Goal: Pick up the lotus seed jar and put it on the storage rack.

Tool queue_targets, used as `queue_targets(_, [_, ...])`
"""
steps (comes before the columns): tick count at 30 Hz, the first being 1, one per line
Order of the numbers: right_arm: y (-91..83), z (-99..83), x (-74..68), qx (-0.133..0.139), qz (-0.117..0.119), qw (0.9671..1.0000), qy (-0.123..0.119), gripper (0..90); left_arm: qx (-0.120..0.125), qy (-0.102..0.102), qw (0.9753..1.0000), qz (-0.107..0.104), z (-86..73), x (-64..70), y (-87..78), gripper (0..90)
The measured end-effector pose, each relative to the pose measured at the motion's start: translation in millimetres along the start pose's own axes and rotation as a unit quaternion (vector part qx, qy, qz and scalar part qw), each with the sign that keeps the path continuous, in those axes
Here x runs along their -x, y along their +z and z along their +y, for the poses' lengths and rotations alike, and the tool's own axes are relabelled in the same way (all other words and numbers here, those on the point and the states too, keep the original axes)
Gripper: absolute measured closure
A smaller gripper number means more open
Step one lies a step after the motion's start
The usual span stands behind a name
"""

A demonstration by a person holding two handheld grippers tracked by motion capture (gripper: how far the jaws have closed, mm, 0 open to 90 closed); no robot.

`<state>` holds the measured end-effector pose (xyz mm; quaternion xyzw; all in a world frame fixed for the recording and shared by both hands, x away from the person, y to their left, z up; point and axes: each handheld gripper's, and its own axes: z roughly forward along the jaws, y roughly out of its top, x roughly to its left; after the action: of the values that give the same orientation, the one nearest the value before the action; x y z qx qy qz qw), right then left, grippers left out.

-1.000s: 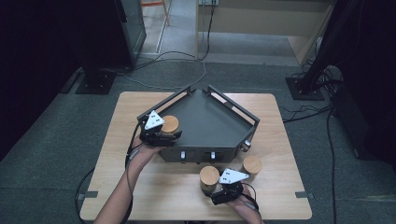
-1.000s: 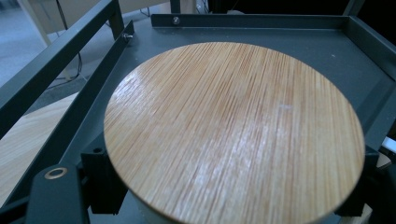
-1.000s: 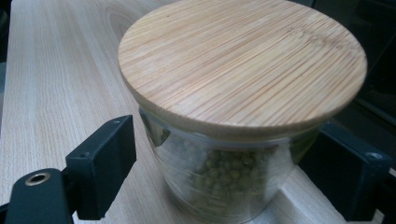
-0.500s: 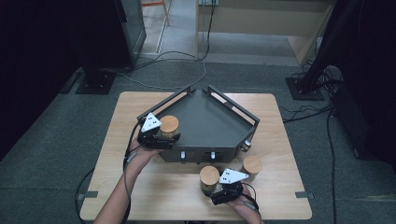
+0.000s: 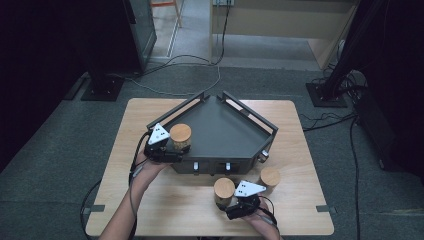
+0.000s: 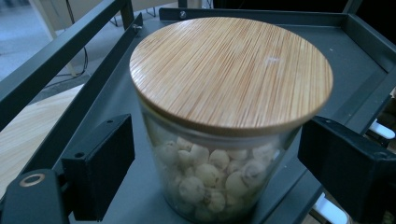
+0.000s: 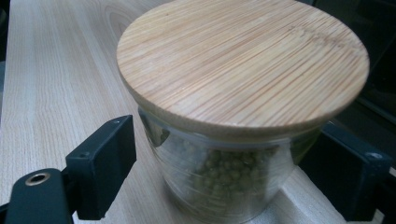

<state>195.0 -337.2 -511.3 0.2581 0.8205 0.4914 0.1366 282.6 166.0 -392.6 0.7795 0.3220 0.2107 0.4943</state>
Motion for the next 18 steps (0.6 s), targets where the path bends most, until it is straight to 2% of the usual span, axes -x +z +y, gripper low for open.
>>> queue_targets(7, [0.0, 0.0, 0.3, 0.000, 0.000, 1.0000, 0.001, 13.2, 0.007, -0.007, 0.9999, -0.003, -6.7, -0.7, -3.5, 10.8])
queue_targets(14, [0.1, 0.1, 0.2, 0.000, 0.000, 1.0000, 0.001, 13.2, 0.005, 0.006, 0.9999, 0.009, -8.6, 5.2, -6.0, 10.8])
queue_targets(18, [0.1, 0.3, 0.2, -0.001, 0.000, 1.0000, 0.002, 13.2, 0.006, 0.007, 0.9999, 0.011, -12.3, 6.9, -8.3, 10.8])
